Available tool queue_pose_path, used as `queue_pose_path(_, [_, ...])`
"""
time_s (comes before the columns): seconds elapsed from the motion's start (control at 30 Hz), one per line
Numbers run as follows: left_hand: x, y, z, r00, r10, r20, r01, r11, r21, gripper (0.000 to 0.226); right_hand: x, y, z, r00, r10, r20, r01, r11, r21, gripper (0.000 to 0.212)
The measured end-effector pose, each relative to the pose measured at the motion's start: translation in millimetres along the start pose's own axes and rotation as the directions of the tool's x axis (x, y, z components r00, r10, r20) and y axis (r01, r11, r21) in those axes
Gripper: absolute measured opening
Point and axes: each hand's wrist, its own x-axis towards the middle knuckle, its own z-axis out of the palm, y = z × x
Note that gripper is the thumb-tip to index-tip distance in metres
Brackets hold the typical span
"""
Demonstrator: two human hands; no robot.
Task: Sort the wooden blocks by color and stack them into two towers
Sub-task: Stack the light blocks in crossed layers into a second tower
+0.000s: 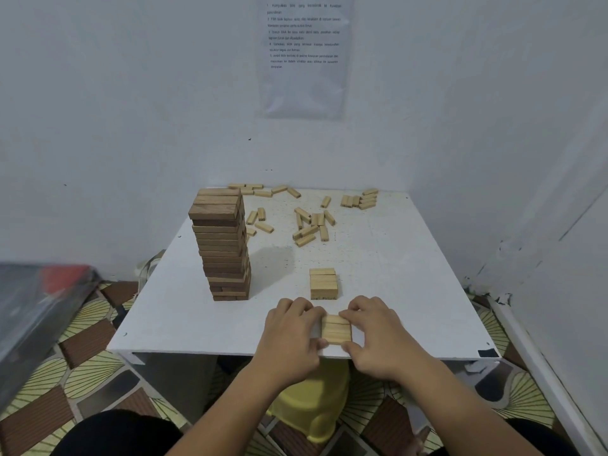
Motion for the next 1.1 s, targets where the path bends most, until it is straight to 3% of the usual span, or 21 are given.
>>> queue_pose_path(0.4, [9.0, -0.5, -10.5, 0.997, 0.046, 0.065, -0.047, 0.999, 0.019, 0.055, -2.1, -6.1, -4.6, 0.999, 0.044, 0.022, -0.044, 0.999, 0.014, 0.061])
queue_pose_path(0.5, [10.3, 0.6, -10.4, 0.999, 0.024, 0.042, -0.024, 1.0, -0.001, 0.05, -4.3, -10.7, -1.5, 0.993, 0.117, -0.02, -0.115, 0.991, 0.069, 0.056])
queue_pose_path(0.63, [-0.4, 3.7, -3.1, 0.993, -0.061, -0.098, 0.051, 0.993, -0.105, 0.036, -10.5, -28.2, 6.8, 0.955, 0.268, -0.126, -0.259, 0.962, 0.083, 0.036])
queue_pose_path(0.73, [-12.0, 9.6, 6.7, 0.991, -0.04, -0.128, 0.027, 0.995, -0.101, 0.029, -11.2, -37.3, 11.3, 0.929, 0.339, -0.151, -0.322, 0.938, 0.127, 0.038])
queue_pose_path(0.9, [-12.3, 3.6, 7.7, 0.993, -0.052, -0.105, 0.033, 0.984, -0.175, 0.045, -8.2, -35.6, -0.6, 0.914, 0.391, -0.11, -0.376, 0.917, 0.134, 0.046])
queue_pose_path(1.1, [-2.1, -3.0, -0.8, 0.999, -0.017, -0.045, 0.009, 0.986, -0.166, 0.046, -12.6, -29.3, -4.4, 0.931, 0.361, -0.057, -0.343, 0.917, 0.205, 0.007])
